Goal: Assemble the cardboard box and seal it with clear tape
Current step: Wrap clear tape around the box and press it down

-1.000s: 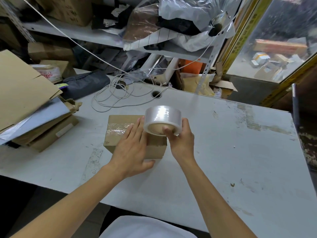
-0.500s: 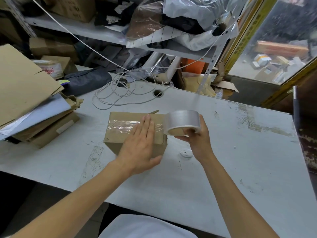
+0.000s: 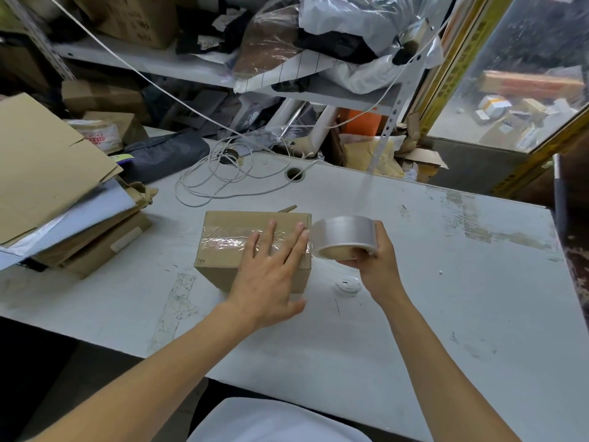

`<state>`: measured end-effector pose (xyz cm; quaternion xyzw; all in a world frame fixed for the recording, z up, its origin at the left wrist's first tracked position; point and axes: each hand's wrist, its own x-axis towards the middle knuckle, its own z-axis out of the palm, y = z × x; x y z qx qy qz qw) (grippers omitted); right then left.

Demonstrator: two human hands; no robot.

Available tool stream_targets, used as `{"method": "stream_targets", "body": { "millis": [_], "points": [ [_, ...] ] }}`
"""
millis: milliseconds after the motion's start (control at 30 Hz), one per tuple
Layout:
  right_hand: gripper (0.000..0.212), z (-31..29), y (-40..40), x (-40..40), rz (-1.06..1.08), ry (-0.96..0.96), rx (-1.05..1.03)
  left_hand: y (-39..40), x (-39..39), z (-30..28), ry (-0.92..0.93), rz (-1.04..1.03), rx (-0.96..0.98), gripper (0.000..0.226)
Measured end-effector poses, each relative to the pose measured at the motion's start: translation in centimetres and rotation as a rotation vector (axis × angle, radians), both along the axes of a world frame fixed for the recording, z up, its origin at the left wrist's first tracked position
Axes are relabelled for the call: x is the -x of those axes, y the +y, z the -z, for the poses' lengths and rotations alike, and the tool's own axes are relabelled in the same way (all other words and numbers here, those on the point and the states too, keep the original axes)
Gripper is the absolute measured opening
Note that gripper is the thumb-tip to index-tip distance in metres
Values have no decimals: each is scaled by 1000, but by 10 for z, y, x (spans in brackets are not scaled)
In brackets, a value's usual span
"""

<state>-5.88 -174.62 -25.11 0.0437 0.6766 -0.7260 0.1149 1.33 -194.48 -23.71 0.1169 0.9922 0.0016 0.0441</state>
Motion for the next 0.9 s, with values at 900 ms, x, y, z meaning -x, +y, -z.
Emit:
{"method": "stream_targets", "body": {
  "millis": [900],
  "points": [
    [68, 80, 0, -11, -208, 71, -877, -18, 4, 6, 46, 57, 35, 99]
  ]
}}
